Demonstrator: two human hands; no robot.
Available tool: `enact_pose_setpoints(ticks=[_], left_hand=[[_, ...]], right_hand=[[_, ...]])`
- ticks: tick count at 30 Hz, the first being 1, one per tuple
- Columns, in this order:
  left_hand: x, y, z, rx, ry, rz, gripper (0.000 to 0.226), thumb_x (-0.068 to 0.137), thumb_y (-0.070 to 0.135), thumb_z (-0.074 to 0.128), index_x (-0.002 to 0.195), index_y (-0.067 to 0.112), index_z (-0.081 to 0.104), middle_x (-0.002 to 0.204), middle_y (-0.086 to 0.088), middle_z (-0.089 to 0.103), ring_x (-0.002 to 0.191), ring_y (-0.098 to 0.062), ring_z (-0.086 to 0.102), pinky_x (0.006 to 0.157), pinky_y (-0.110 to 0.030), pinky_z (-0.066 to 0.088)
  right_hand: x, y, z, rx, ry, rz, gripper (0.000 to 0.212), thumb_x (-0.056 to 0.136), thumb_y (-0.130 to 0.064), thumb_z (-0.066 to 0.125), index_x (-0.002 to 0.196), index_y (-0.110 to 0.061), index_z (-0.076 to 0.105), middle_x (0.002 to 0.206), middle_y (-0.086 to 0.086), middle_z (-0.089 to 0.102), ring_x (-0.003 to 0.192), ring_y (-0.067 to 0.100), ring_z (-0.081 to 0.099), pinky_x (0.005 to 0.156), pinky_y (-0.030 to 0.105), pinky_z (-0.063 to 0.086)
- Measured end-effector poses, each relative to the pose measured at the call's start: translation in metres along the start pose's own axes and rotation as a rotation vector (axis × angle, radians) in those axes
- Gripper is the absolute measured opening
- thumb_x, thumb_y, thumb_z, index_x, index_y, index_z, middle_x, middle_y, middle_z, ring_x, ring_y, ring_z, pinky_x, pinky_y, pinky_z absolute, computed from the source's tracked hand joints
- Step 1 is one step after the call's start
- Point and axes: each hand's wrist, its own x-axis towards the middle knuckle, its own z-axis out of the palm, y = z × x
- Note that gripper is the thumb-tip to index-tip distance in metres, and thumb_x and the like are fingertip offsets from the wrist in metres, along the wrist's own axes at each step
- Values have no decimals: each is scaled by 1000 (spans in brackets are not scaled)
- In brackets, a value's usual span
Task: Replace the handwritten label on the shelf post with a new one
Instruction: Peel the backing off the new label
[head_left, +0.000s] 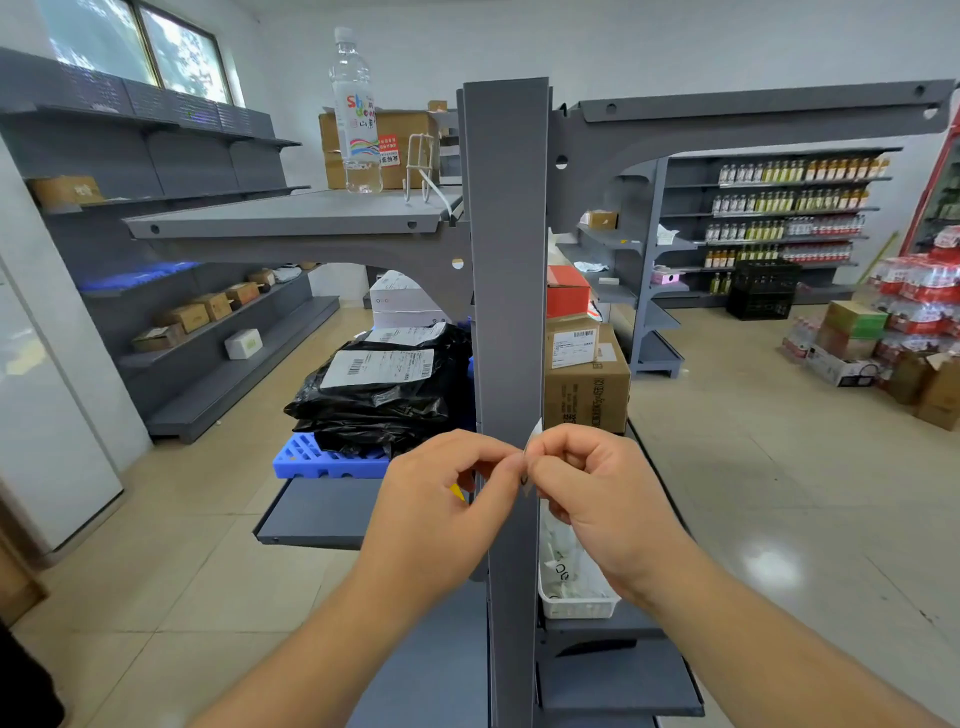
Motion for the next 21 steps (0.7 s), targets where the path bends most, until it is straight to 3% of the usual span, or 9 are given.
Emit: enact_pose_setpoints(ticks=[6,9,13,18,21], left_hand=[[4,-3,-1,-6,-61,-56,17,87,14,76,81,29,81,79,14,75,74,-9,64,66,-13,47],[4,-2,1,11,-77,-56,16,87,16,75,82,29,81,75,14,74,74,-11,64,64,-16,49],[4,-1,5,-3,-75,-94,16,87,13,73,81,26,80,85,15,74,76,-12,65,64,-19,50],[4,1,6,-43,-91,-109,11,86,25,71,84,31,79,81,15,75,75,-16,67,65,-24,53],[5,3,6,-70,-109,-141,13,84,19,75,85,31,80,77,16,75,71,-12,68,63,-19,53]], right_hand=[[0,4,-6,-68,-36,-44,26,89,1,65,72,-16,75,59,-7,59,55,3,48,54,18,42],[0,6,-9,-100,-30,-62,29,89,0,65,71,-21,76,63,-7,64,61,6,54,60,20,48],[0,5,-10,-105,-26,-60,32,88,0,66,69,-24,75,63,-9,65,61,4,55,61,19,48],[0,3,-14,-104,-15,-55,28,89,1,65,72,-18,75,58,-11,62,54,0,51,55,15,45],[0,3,-15,-96,0,-50,26,88,4,64,71,-14,75,55,-12,59,50,0,48,52,15,42]])
